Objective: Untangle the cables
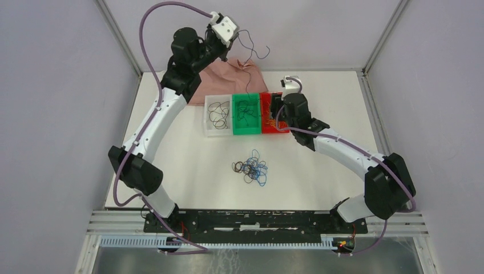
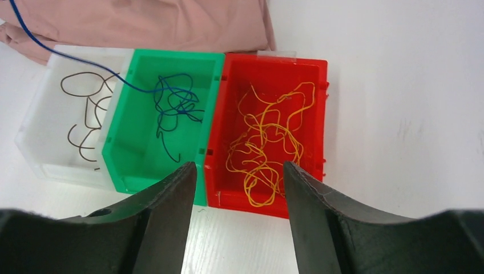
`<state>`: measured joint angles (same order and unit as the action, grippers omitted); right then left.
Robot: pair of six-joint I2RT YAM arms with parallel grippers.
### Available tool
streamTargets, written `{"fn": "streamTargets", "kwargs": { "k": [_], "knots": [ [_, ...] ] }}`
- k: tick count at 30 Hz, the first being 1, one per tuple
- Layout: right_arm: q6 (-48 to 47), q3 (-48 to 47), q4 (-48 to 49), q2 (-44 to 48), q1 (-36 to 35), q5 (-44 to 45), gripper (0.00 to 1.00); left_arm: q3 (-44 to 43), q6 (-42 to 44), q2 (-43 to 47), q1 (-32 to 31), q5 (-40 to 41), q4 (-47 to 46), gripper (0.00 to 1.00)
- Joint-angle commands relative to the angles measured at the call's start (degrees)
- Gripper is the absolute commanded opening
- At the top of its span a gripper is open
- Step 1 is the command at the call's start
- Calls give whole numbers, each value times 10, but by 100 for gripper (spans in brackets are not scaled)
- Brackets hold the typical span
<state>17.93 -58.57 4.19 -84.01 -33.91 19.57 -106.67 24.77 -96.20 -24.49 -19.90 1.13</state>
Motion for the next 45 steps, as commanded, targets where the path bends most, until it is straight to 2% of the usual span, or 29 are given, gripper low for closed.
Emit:
{"fn": "streamTargets", "kwargs": {
  "k": [1, 13, 20, 28, 33, 41, 43, 45],
  "knots": [
    [23, 14, 6, 36, 12, 8, 64, 40, 52, 12, 0, 49, 60, 3],
    [49, 41, -27, 80, 34, 32, 64, 27, 111, -53, -1, 102, 199, 3],
    [45, 48, -42, 105, 43, 38, 64, 31, 102, -98, -21, 114, 196, 3],
    [45, 58, -50, 118, 53, 39, 63, -46, 75, -169, -49, 119, 185, 3],
    [46, 64, -51, 124, 61, 34, 63, -59, 51, -196, -55, 127, 148, 3],
    [56, 72, -44, 123, 70, 21, 62, -32, 35, -202, -43, 138, 114, 3],
    [61, 71, -39, 119, 73, 10, 61, -11, 52, -194, -40, 135, 125, 3],
    [65, 66, -40, 113, 73, 2, 61, 16, 104, -185, -40, 136, 141, 3]
  ]
}}
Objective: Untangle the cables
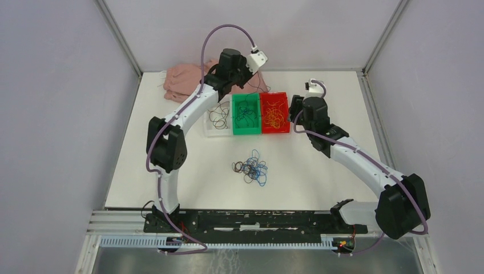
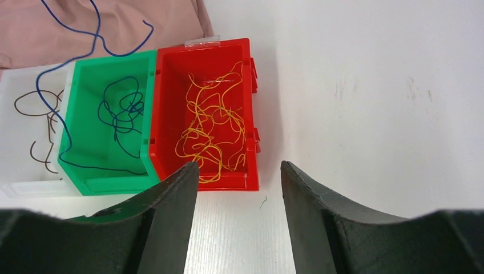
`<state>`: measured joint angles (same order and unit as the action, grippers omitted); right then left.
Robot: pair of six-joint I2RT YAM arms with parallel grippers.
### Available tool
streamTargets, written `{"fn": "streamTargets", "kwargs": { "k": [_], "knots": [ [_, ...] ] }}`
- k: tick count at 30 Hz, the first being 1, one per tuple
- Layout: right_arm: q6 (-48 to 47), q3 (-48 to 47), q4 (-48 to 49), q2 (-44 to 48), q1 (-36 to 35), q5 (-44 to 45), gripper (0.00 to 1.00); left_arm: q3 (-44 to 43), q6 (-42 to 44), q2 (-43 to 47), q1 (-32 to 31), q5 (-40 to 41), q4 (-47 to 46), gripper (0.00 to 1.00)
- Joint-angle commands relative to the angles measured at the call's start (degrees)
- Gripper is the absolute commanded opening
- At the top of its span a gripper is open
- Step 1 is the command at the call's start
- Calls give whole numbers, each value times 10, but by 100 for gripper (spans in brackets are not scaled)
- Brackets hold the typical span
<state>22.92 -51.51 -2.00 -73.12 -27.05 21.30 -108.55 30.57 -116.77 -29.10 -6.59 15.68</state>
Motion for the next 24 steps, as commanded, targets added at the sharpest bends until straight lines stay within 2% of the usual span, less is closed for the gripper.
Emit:
{"fn": "streamTargets", "kwargs": {
  "k": [1, 7, 19, 24],
  "knots": [
    [17, -7, 20, 1, 6, -18, 61, 51, 68, 27, 6, 5, 0, 3],
    [24, -8, 21, -5, 8, -24, 60, 113, 170, 48, 4, 22, 35, 3],
    [30, 2, 15, 9, 11, -25, 59, 99, 172, 4, -15, 16, 80, 3],
    [29, 4, 13, 11, 12, -25, 59, 101, 193, -15, -16, 46, 102, 3]
  ]
}}
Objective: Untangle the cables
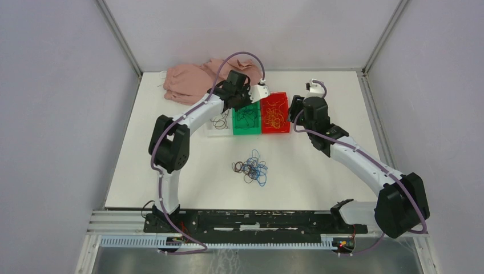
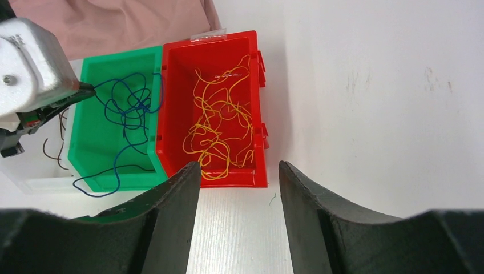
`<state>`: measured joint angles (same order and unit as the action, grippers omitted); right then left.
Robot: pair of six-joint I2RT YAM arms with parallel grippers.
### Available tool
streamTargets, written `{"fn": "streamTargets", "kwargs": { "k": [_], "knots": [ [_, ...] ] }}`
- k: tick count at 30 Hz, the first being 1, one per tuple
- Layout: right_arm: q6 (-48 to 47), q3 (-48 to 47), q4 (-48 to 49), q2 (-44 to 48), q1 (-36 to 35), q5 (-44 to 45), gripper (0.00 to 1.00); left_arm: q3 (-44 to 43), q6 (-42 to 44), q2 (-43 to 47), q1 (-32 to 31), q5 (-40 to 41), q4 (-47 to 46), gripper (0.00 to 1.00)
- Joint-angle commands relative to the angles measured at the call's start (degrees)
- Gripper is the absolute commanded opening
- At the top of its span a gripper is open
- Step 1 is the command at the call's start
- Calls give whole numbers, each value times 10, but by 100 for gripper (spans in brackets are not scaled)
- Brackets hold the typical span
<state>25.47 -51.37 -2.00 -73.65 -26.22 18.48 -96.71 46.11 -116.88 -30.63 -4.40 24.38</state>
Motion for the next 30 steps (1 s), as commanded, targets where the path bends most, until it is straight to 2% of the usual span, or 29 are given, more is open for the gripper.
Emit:
{"fn": "streamTargets", "kwargs": {
  "k": [1, 4, 5, 7, 9, 14, 16, 22, 30],
  "knots": [
    [4, 3, 14, 17, 5, 3, 59, -19, 37, -17, 0, 27, 15, 3],
    [5, 4, 13, 17, 5, 3, 59, -24, 33, -25, -1, 30, 15, 4],
    [5, 4, 13, 17, 6, 2, 59, -29, 31, -28, -1, 32, 14, 12],
    [4, 5, 12, 19, 6, 1, 59, -50, 27, -33, -1, 29, 28, 38],
    [2, 7, 12, 22, 6, 2, 59, -76, 18, -34, 1, 16, 50, 54],
    [0, 6, 13, 22, 8, -1, 59, -145, 7, -28, 6, -41, 123, 75],
    [0, 6, 13, 22, 8, -4, 59, -173, 5, -26, 7, -66, 158, 79],
    [-2, 8, 14, 24, 8, -19, 61, -220, 9, -6, 9, -139, 251, 82],
    [-4, 22, 2, 29, 9, -81, 65, -111, 12, 61, -5, -243, 349, 88]
  ]
}}
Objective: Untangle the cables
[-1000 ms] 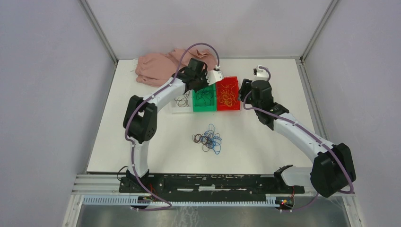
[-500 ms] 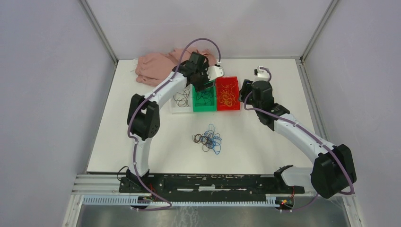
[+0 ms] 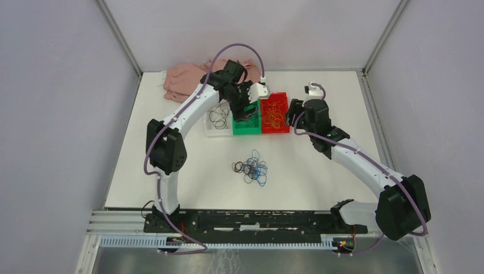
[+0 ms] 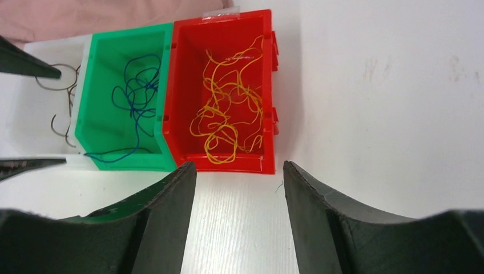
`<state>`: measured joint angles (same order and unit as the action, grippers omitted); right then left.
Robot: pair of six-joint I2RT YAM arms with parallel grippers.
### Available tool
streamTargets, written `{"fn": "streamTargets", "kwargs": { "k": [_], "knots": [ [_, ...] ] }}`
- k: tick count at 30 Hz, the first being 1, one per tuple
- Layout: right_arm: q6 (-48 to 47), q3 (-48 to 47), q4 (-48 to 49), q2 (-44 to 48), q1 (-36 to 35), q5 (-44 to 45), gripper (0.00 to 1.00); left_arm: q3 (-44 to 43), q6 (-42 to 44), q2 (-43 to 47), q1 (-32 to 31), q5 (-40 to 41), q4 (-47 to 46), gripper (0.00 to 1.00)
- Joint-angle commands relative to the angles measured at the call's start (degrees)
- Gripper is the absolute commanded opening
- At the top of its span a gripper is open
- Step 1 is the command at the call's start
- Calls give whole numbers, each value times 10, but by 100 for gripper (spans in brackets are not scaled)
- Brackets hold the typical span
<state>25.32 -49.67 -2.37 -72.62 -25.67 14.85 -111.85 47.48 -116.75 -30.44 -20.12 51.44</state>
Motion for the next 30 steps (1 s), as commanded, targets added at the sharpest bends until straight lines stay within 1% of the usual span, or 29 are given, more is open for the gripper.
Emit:
{"fn": "streamTargets", "kwargs": {
  "k": [1, 5, 6, 8, 11, 13, 15, 17, 20, 23, 26, 30],
  "knots": [
    [0, 11, 4, 22, 2, -60, 65, 60, 0, 75, -7, -103, 89, 89],
    [45, 67, 26, 33, -2, -166, 64, 159, 3, 141, -7, -161, 104, 88],
    [59, 81, 34, 32, -10, -195, 64, 183, 2, 156, -7, -169, 103, 88],
    [76, 110, 47, 29, -35, -223, 64, 226, -11, 179, -7, -180, 93, 85],
    [83, 140, 56, 32, -76, -211, 64, 280, -66, 201, -8, -198, 30, 80],
    [90, 154, 57, 39, -84, -201, 64, 302, -130, 202, -9, -201, -29, 75],
    [98, 167, 63, 54, -85, -196, 64, 305, -188, 190, -11, -199, -70, 74],
    [101, 176, 62, 72, -86, -187, 63, 304, -259, 174, -14, -181, -120, 75],
    [89, 184, 37, 116, -86, -159, 62, 306, -318, 150, -22, -162, -171, 76],
    [74, 184, 6, 161, -86, -126, 62, 302, -322, 122, -35, -147, -189, 76],
    [60, 179, -24, 197, -86, -106, 62, 291, -317, 89, -40, -157, -186, 75],
    [45, 171, -52, 226, -86, -88, 62, 280, -266, 62, -45, -176, -166, 75]
  ]
}}
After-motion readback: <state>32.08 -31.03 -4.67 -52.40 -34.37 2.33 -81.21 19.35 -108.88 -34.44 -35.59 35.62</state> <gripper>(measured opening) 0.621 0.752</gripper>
